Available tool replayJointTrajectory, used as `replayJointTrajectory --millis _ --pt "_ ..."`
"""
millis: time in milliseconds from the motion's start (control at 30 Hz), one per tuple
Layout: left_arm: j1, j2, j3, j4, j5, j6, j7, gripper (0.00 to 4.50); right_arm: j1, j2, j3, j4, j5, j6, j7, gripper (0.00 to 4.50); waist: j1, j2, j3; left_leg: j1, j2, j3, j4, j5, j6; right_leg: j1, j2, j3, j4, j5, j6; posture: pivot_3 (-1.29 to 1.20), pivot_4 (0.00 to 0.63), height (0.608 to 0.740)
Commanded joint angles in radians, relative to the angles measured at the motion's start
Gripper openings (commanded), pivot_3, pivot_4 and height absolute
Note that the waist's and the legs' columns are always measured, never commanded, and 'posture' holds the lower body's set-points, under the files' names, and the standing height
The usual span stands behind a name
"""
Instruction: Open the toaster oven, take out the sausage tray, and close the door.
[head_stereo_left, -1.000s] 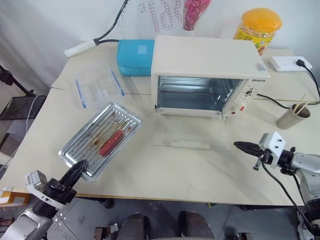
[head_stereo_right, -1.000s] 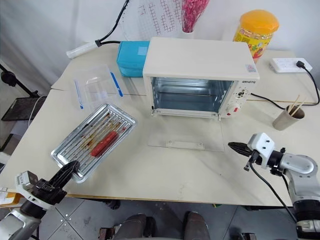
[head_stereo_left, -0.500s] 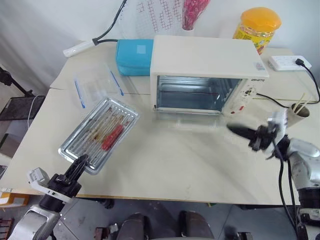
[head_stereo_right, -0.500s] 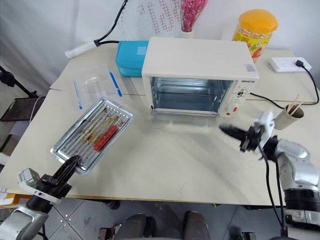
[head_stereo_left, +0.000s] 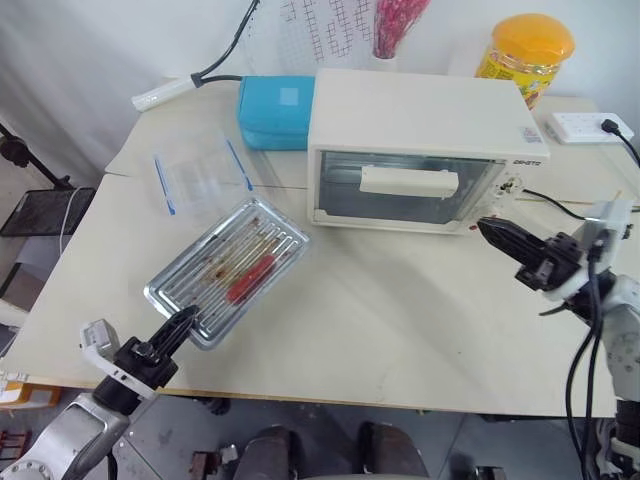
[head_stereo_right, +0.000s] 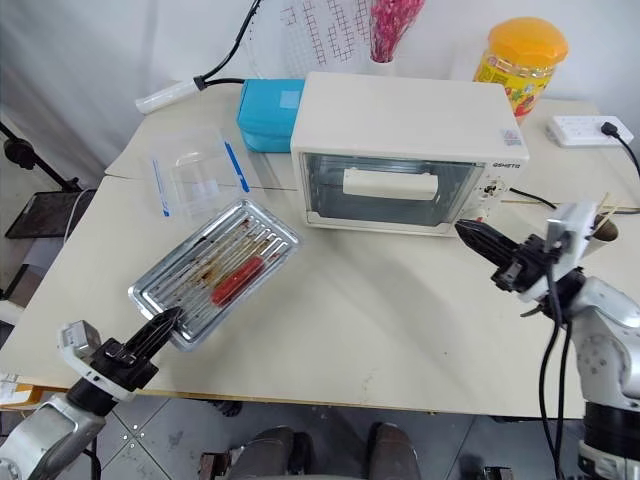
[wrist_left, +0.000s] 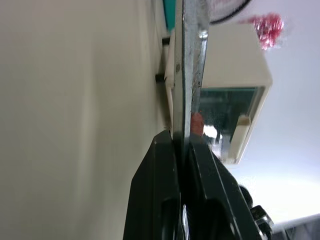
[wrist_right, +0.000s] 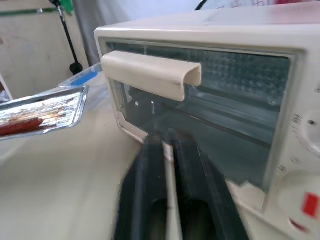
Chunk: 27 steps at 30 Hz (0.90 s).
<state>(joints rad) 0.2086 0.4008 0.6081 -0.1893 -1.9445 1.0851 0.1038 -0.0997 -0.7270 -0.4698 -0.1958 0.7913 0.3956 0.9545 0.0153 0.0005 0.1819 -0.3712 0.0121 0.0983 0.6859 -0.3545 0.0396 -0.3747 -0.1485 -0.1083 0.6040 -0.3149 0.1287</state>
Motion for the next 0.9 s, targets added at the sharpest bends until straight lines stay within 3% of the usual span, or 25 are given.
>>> replayJointTrajectory --millis 33,133,300,467,567,900 --pt "-0.083 0.070 -0.079 0.070 -0.028 0.073 -0.032 0.10 0.119 -0.036 -0.069 -0.119 -0.017 -0.040 0.063 1.63 0.008 0.000 0.000 0.000 0.000 0.000 0.000 0.000 0.000 0.000 0.000 0.000 0.000 0.000 0.000 0.00 0.150 0.740" --pt "-0.170 0.171 -0.208 0.132 -0.028 0.146 -0.040 0.10 0.254 -0.015 -0.113 -0.194 -0.053 -0.114 0.105 2.76 0.010 0.000 0.000 0.001 0.001 0.001 0.000 0.001 -0.001 0.000 0.001 0.001 0.001 0.000 0.000 0.00 0.150 0.740" --pt "-0.375 0.221 -0.396 0.271 -0.028 0.210 -0.065 0.10 0.435 0.063 -0.169 -0.265 -0.067 -0.244 0.167 4.41 0.010 0.001 -0.001 0.002 0.000 0.001 -0.001 0.001 -0.002 0.000 0.001 0.001 0.003 0.000 0.001 0.00 0.150 0.740" --pt "-0.616 0.165 -0.554 0.431 0.089 0.282 -0.124 0.10 0.611 0.103 -0.249 -0.300 -0.021 -0.257 0.204 4.46 0.019 0.001 -0.001 0.002 -0.001 0.002 -0.001 0.002 -0.001 -0.001 0.002 -0.001 0.003 0.001 0.002 0.00 0.150 0.740" --pt "-0.724 0.105 -0.627 0.511 0.267 0.300 -0.185 0.10 0.688 0.141 -0.291 -0.307 -0.029 -0.288 0.208 4.46 0.022 0.001 -0.001 0.002 -0.003 0.003 -0.001 0.003 0.000 0.000 0.003 0.000 0.001 0.003 0.005 0.00 0.150 0.740" --pt "-0.902 -0.090 -0.670 0.635 0.674 0.296 -0.269 0.10 0.838 0.239 -0.300 -0.354 -0.042 -0.363 0.195 4.46 0.043 0.005 -0.004 0.004 -0.005 0.006 -0.003 0.003 -0.002 0.000 0.000 0.003 -0.005 0.004 0.008 0.00 0.150 0.740"
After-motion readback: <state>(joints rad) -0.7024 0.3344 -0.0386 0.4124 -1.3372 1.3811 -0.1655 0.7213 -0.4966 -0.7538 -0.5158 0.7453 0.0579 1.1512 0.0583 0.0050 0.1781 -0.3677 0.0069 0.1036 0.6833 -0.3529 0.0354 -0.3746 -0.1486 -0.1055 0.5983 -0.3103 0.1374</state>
